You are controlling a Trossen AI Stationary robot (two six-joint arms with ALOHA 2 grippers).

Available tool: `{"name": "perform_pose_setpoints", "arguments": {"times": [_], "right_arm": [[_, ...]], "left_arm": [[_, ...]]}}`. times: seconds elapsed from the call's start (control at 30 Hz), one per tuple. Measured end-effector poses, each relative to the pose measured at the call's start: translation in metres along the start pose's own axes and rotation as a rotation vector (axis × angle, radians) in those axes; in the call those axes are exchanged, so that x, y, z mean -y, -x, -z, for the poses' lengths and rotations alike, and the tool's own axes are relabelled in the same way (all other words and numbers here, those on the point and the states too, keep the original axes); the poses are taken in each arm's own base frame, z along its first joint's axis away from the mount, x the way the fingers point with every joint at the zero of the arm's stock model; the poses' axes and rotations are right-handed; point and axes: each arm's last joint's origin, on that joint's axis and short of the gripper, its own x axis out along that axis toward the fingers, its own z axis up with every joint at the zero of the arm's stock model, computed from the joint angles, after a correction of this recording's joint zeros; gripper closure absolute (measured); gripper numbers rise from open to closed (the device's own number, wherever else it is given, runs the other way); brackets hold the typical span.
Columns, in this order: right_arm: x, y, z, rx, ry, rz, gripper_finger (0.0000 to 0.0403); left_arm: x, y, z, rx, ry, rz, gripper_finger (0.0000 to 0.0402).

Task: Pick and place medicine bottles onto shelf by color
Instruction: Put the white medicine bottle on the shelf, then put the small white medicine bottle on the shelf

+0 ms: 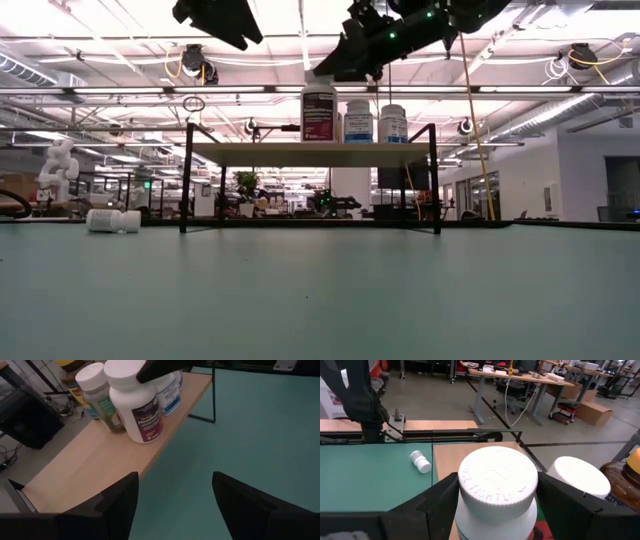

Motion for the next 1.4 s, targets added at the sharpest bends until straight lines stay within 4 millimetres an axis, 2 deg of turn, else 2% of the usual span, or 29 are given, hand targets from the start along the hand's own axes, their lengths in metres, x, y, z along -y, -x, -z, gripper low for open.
{"name": "perform_pose_setpoints", "arguments": {"times": [0.17, 0.4, 0.57, 0.77, 0.93, 1.1, 1.2, 1.33, 1.4], "right_arm": [[0.002, -0.001, 0.005, -0.03, -0.005, 0.004, 0.0126], [0.003, 0.001, 0.002, -0.008, 0.017, 0.009, 0.009], [0.002, 0.013, -0.013, 0.066, 0.046, 0.015, 0.0081], [-0.006, 0.037, -0.031, 0.126, 0.063, -0.008, 0.0081], [-0.032, 0.055, -0.029, 0.108, 0.068, -0.095, 0.0081], [-0.072, 0.074, -0.008, 0.146, 0.065, -0.141, 0.0081], [-0.092, 0.086, 0.005, 0.181, 0.084, -0.168, 0.0081], [-0.105, 0.099, 0.022, 0.205, 0.094, -0.171, 0.0081], [-0.106, 0.104, 0.021, 0.245, 0.106, -0.154, 0.0081]], "left_arm": [[0.0, 0.0, 0.0, -0.003, -0.003, -0.001, 0.0149], [0.001, 0.002, 0.006, -0.039, -0.027, -0.003, 0.0149], [-0.003, 0.003, 0.013, -0.091, -0.033, -0.049, 0.0149], [-0.01, 0.005, 0.024, -0.166, -0.025, -0.134, 0.0149], [-0.017, 0.008, 0.037, -0.25, -0.001, -0.207, 0.0149], [-0.021, -0.002, 0.076, -0.35, -0.102, -0.247, 0.0149], [-0.03, -0.007, 0.093, -0.419, -0.077, -0.246, 0.0149], [-0.045, -0.006, 0.11, -0.483, 0.014, -0.229, 0.0149], [-0.052, -0.007, 0.122, -0.516, 0.036, -0.228, 0.0149]]}}
